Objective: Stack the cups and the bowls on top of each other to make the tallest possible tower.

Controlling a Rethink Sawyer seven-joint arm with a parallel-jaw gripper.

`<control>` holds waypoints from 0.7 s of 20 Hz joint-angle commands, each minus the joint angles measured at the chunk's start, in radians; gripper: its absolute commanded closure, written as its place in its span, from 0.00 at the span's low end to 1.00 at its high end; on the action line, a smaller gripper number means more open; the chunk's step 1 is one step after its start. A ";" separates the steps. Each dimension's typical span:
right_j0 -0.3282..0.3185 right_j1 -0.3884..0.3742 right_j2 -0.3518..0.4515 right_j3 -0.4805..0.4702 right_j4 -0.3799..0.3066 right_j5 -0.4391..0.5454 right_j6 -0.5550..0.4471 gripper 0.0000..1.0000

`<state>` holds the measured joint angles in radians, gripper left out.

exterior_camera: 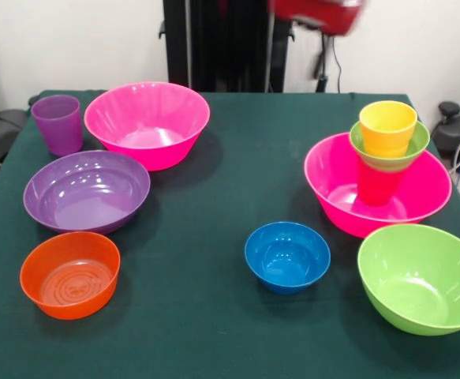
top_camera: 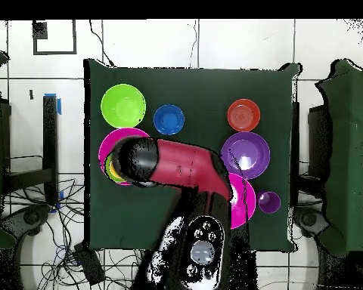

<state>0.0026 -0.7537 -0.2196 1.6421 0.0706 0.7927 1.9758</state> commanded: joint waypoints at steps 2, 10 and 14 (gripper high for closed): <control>-0.196 -0.023 0.198 0.188 -0.204 -0.106 -0.389 0.00; -0.340 -0.020 0.304 0.249 -0.330 -0.174 -0.359 0.00; -0.403 0.019 0.356 0.261 -0.396 -0.232 -0.334 0.00</control>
<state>-0.3642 -0.7860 -0.0696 1.8108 -0.2076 0.6869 1.9279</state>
